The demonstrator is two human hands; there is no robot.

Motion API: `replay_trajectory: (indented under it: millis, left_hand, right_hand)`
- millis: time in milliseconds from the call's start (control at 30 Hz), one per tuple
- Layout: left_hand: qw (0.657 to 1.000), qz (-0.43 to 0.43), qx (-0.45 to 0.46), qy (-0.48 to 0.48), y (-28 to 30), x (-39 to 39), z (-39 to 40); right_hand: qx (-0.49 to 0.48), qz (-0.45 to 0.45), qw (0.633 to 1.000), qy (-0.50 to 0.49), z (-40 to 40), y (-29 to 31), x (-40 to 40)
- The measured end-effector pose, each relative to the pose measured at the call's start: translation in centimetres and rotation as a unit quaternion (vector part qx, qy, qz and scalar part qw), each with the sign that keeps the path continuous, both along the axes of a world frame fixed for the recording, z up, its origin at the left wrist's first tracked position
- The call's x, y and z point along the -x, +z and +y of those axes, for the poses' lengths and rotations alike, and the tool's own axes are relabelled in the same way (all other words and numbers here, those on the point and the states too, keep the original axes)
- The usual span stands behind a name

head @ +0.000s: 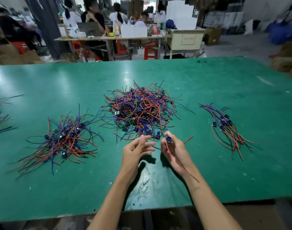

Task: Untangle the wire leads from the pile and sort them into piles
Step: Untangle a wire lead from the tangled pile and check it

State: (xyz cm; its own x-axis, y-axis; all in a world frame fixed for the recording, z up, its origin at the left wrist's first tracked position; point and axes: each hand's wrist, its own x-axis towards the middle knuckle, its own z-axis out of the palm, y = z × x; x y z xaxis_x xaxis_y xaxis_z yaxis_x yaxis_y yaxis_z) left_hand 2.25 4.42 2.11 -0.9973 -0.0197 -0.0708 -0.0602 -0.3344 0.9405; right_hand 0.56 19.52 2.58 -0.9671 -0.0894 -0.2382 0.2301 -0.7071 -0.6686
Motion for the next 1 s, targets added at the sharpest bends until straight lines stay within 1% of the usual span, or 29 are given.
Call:
replay_trajectory:
  millis: [67,133,167,233,267,300,400,467,567,600,633,700,900,1000]
  left_hand:
    - [0.999,-0.014,0.006,-0.04,0.3,-0.2,0.3]
    - [0.997,-0.011,0.031,-0.065,0.5,-0.4,0.5]
    - [0.997,-0.01,0.035,-0.068,0.5,-0.5,0.5]
    - [0.998,-0.016,0.032,-0.059,0.6,-0.4,0.3]
    - [0.998,-0.02,0.03,-0.055,0.7,-0.5,0.2]
    - [0.998,-0.024,0.027,-0.053,0.7,-0.5,0.1]
    - [0.998,-0.036,0.021,-0.046,0.8,-0.5,0.0]
    - [0.998,-0.036,0.031,-0.045,0.7,-0.5,0.0]
    - [0.998,-0.031,0.039,-0.034,0.6,-0.5,0.2]
    - [0.998,-0.03,0.04,-0.027,0.6,-0.5,0.3]
    - [0.999,-0.028,0.042,-0.022,0.6,-0.5,0.3]
    - [0.998,-0.028,0.051,-0.014,0.6,-0.4,0.3]
    - [0.995,-0.026,0.088,-0.034,0.8,-0.4,0.3]
    - [0.995,-0.034,0.083,-0.052,0.7,-0.5,0.1]
  right_hand:
    - [-0.114,0.048,0.992,0.003,-0.4,-0.3,-0.1]
    - [-0.222,0.114,0.968,0.01,-0.9,-0.8,-0.2]
    - [-0.282,0.151,0.948,0.003,-1.2,-1.0,-0.2]
    - [-0.401,0.205,0.892,-0.028,-1.6,-1.3,-0.3]
    - [-0.437,0.216,0.872,-0.045,-1.7,-1.5,-0.3]
    - [-0.451,0.212,0.865,-0.06,-1.9,-1.5,-0.3]
    - [-0.429,0.173,0.881,-0.099,-2.0,-1.6,-0.6]
    - [-0.425,0.179,0.881,-0.102,-2.0,-1.7,-0.7]
    - [-0.35,0.173,0.92,-0.041,-2.2,-1.6,-0.9]
    - [-0.343,0.173,0.923,-0.016,-2.3,-1.5,-0.9]
    - [-0.352,0.173,0.92,-0.001,-2.4,-1.5,-0.9]
    - [-0.366,0.166,0.916,-0.003,-2.9,-1.7,-0.8]
    - [-0.361,0.08,0.926,-0.072,-4.2,-0.9,0.3]
    - [-0.385,0.059,0.914,-0.114,-3.8,0.1,1.7]
